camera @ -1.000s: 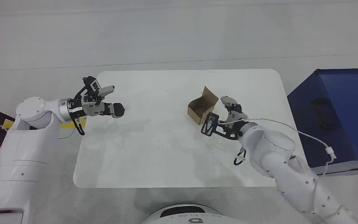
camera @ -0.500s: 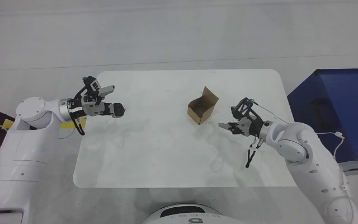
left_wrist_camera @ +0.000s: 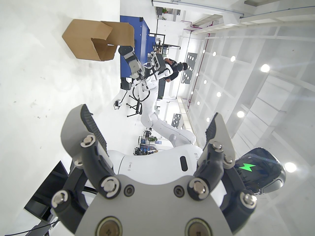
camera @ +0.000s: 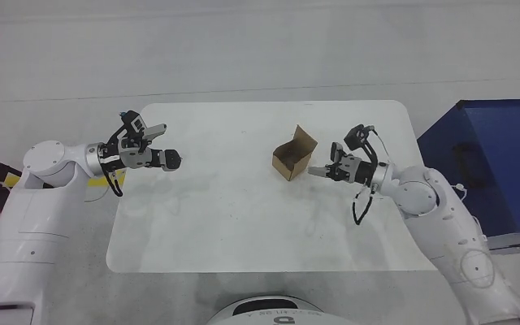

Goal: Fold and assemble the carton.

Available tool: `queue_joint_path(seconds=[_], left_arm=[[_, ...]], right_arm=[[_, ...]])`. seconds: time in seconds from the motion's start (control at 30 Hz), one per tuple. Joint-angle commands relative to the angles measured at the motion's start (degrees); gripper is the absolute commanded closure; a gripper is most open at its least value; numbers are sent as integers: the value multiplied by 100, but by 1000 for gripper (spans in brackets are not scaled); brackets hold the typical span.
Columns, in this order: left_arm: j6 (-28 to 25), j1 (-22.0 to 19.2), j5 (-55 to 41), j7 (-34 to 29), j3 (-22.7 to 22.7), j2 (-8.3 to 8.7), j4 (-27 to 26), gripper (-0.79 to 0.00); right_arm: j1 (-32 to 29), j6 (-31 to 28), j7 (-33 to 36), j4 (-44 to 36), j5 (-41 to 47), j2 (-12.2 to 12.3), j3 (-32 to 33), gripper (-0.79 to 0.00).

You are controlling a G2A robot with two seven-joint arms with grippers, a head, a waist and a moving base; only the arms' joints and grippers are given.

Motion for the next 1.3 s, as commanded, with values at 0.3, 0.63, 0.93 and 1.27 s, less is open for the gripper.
queue_joint_path(seconds=[0.3,0.63,0.93,1.27], left_arm=[[0,0,0,0,0,0,0,-785],[0,0,0,0,0,0,0,-785],[0,0,0,0,0,0,0,-785],[0,0,0,0,0,0,0,-785]], right_arm=[[785,1093,826,473,-123,-141,-627,-736],[1309,1291,873,1104,-103,-338,-1258,-520],[1498,1278,1043,1157,-156,-399,-1432,-163],[1671,1340,1654,617,-885,-383,-1581,-191]])
